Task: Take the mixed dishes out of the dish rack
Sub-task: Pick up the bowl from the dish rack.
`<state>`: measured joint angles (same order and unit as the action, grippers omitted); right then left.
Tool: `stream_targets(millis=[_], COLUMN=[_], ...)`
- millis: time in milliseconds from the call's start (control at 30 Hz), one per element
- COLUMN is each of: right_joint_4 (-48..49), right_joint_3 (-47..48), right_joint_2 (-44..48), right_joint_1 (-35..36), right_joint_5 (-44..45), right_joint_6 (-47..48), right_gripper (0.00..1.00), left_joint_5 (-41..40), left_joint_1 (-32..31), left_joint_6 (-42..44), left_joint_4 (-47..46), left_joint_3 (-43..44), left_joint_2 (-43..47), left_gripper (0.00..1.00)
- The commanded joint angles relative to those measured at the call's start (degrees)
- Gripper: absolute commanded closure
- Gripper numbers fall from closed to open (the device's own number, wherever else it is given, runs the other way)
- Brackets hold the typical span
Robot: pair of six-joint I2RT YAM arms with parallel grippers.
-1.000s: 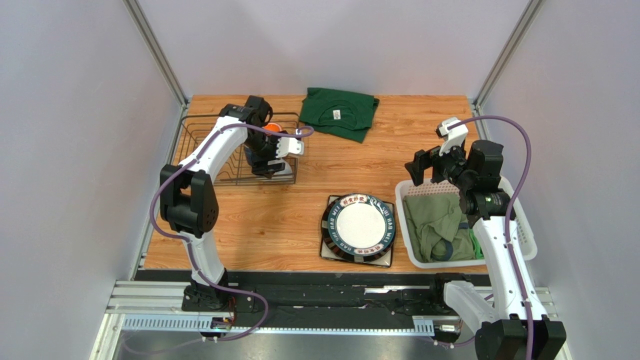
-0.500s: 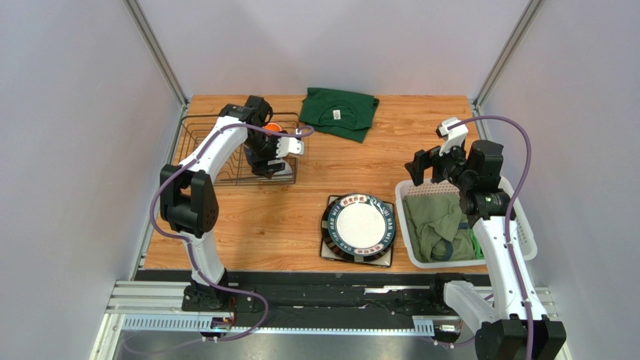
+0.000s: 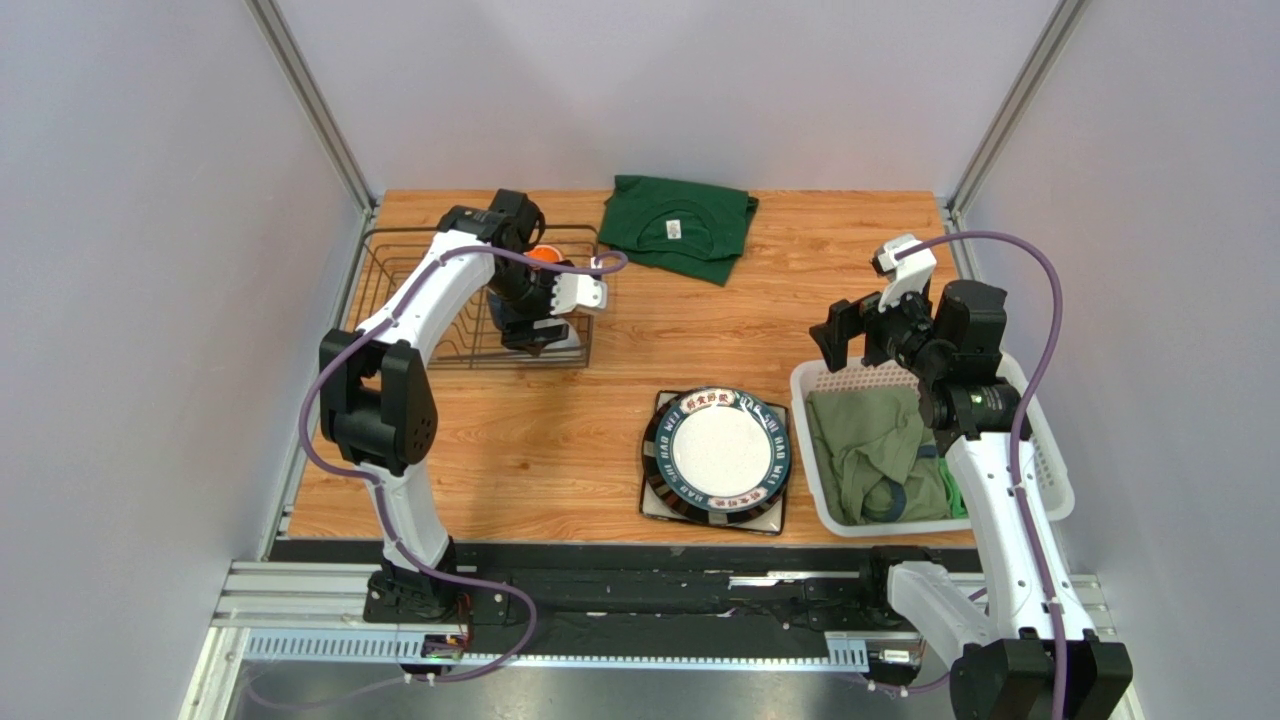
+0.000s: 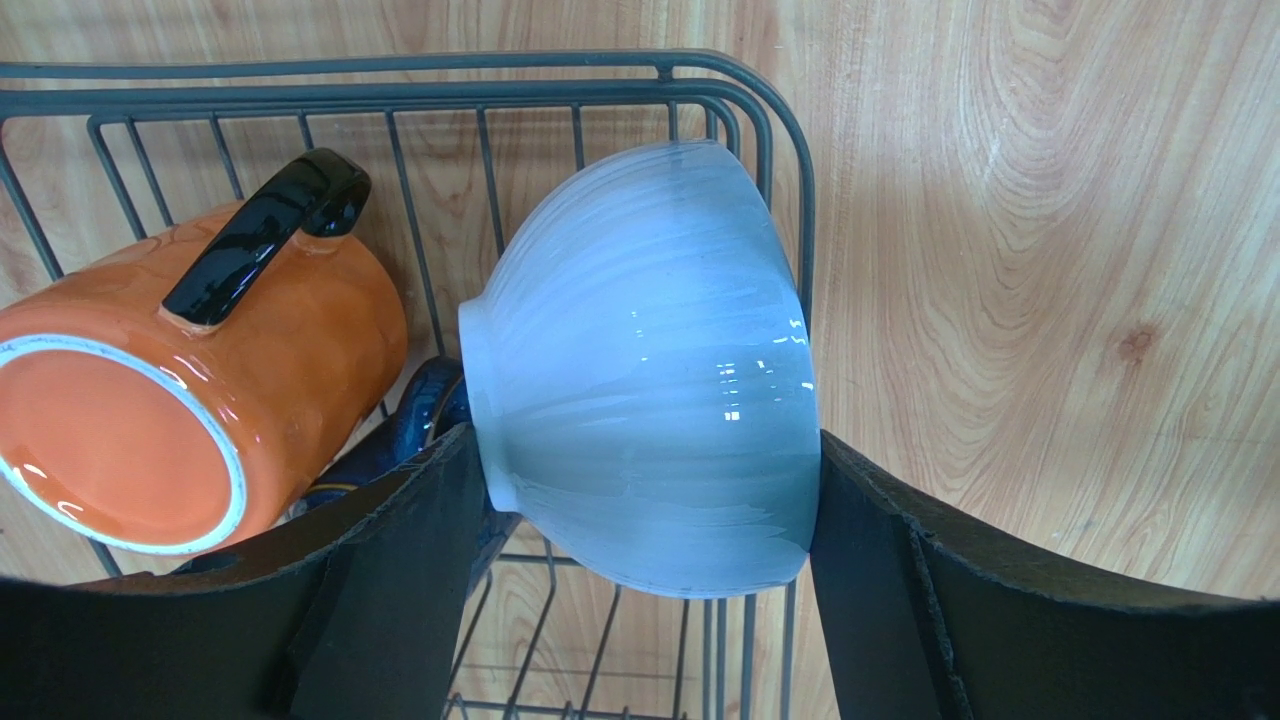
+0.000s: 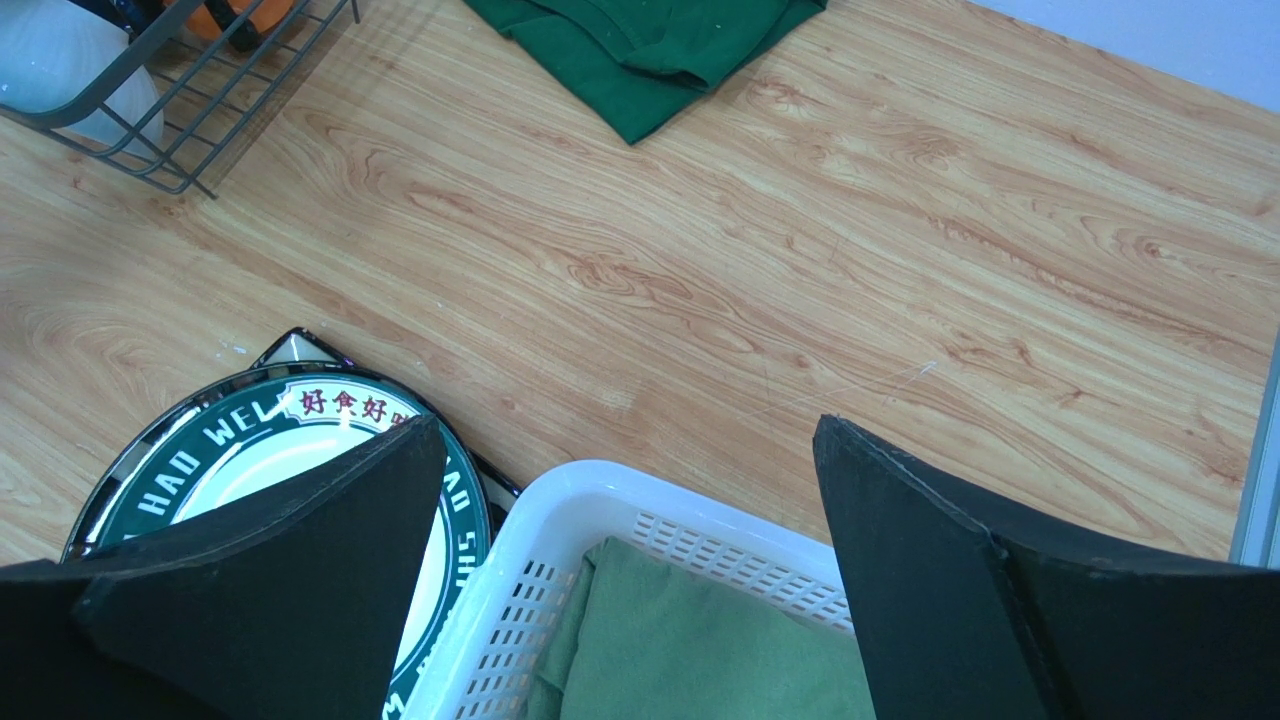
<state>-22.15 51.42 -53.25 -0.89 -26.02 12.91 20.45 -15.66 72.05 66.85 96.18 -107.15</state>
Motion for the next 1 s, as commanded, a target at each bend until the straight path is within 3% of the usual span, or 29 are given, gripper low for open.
stream_targets(millis=[0,333,967], right_joint_4=[1.0,0.9,1.6], right_joint_3=[0.9,0.9,0.6], right_joint_2=[0.5,0.4,1.1], right_joint_1=[0.0,0.0,0.0], right_joint_5=[0.4,0.5,-0.5], right_joint_6=[0.5,0.5,-1.0], right_gripper=[0.01,0.01,0.01], left_joint_5=[0.9,0.5,0.6], left_joint_1=[0.5,0.5,0.5], left_joint_6=[0.2,0.0,-1.5], left_joint_4=[2.6,3.3,2.2], left_joint_3=[3.8,4.1,4.6], left_joint_2=[2.0,1.4,4.8], left_gripper=[0.25,0.23,0.48])
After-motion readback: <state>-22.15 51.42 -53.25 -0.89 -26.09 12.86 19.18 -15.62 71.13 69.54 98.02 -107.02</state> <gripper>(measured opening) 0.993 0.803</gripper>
